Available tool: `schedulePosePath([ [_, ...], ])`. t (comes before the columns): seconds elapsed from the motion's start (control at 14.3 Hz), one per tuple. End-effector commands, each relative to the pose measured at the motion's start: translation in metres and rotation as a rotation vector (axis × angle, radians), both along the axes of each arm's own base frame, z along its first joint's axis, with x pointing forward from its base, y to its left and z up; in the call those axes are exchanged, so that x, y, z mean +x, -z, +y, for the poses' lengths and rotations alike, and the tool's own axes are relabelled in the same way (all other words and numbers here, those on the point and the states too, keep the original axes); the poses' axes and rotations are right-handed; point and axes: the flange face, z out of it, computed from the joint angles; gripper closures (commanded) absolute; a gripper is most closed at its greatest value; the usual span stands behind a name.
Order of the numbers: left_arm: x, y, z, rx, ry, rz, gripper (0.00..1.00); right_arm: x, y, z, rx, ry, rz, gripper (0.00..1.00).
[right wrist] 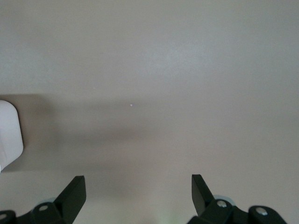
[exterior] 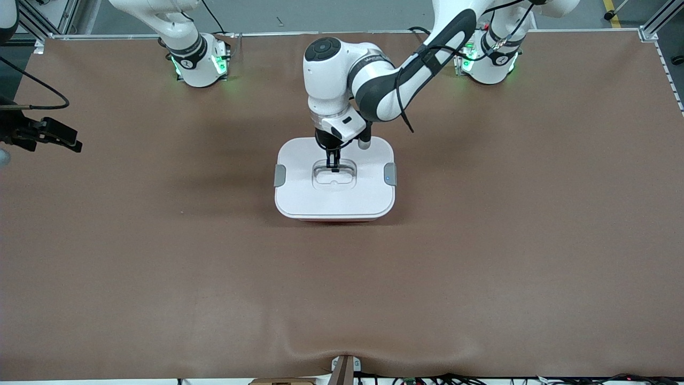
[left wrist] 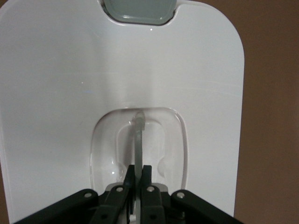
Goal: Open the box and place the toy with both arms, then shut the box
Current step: 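Lower the white lid onto the box and press it with the left gripper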
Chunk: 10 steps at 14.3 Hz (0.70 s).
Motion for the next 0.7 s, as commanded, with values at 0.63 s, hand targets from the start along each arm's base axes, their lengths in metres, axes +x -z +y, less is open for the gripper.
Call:
schedulePosePath([
  [0.63,-0.018,0.01,-0.002,-0.014,-0.132,-0.037,1.0,-0.003,-0.022,-0.015,-0.013,0.056,-0.034,0.0],
])
